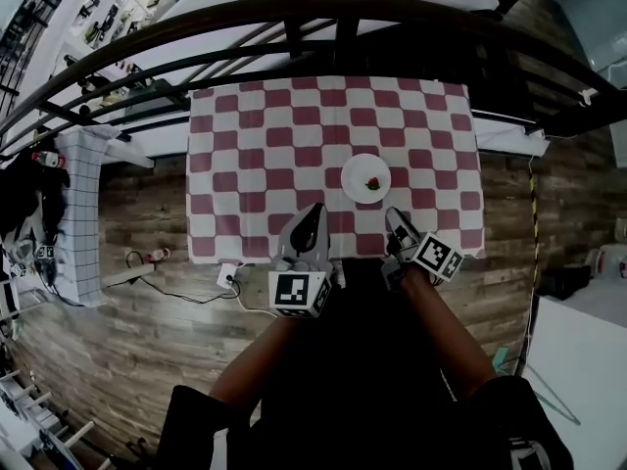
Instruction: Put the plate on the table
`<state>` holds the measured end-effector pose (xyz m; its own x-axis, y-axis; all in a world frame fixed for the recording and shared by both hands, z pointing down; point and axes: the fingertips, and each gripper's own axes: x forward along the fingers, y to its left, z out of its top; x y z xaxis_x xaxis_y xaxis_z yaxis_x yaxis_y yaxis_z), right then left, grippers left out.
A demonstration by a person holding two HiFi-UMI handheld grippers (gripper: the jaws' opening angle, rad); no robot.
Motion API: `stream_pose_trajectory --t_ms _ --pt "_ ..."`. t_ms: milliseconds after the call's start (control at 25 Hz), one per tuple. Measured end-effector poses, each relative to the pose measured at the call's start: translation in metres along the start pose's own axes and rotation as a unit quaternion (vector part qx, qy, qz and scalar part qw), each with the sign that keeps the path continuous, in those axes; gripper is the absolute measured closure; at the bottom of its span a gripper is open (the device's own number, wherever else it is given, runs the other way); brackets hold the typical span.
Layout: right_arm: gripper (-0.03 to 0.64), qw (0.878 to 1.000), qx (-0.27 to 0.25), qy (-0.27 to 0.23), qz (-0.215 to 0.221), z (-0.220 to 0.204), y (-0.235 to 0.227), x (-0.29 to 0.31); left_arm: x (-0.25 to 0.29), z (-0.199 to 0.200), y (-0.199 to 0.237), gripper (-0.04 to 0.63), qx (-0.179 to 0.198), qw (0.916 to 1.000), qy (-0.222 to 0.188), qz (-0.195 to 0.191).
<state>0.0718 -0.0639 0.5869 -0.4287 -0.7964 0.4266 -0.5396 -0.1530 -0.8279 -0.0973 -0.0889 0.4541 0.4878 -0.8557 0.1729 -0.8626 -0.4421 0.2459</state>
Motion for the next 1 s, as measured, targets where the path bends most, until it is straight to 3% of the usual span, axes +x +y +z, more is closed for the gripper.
stream_pose_trajectory --t_ms 120,320,520,680,1000 --pt "0.617 0.999 -0.036 -0.015 0.010 0.000 0.023 -0.016 -0.007 -0.002 -0.008 0.584 -0.005 1.0000 -0.001 -0.007" --pt "0.618 0.992 -0.108 -0.043 0.046 -0.001 0.072 -0.040 -0.021 -0.003 -0.024 0.584 0.003 0.9998 -0.001 -0.021" --pt "0.618 0.969 -0.219 -0.084 0.074 -0.002 0.121 -0.065 -0.035 0.000 -0.042 0.584 0.009 0.9992 -0.006 -0.039" --pt "0.618 0.947 -0.297 -0.099 0.073 -0.013 0.140 -0.080 -0.044 0.002 -0.056 0.584 0.017 0.9984 -0.012 -0.053" --pt "0.619 0.928 -0.356 -0.095 0.051 -0.033 0.151 -0.096 -0.059 -0.002 -0.072 0.584 0.026 0.9969 -0.012 -0.074"
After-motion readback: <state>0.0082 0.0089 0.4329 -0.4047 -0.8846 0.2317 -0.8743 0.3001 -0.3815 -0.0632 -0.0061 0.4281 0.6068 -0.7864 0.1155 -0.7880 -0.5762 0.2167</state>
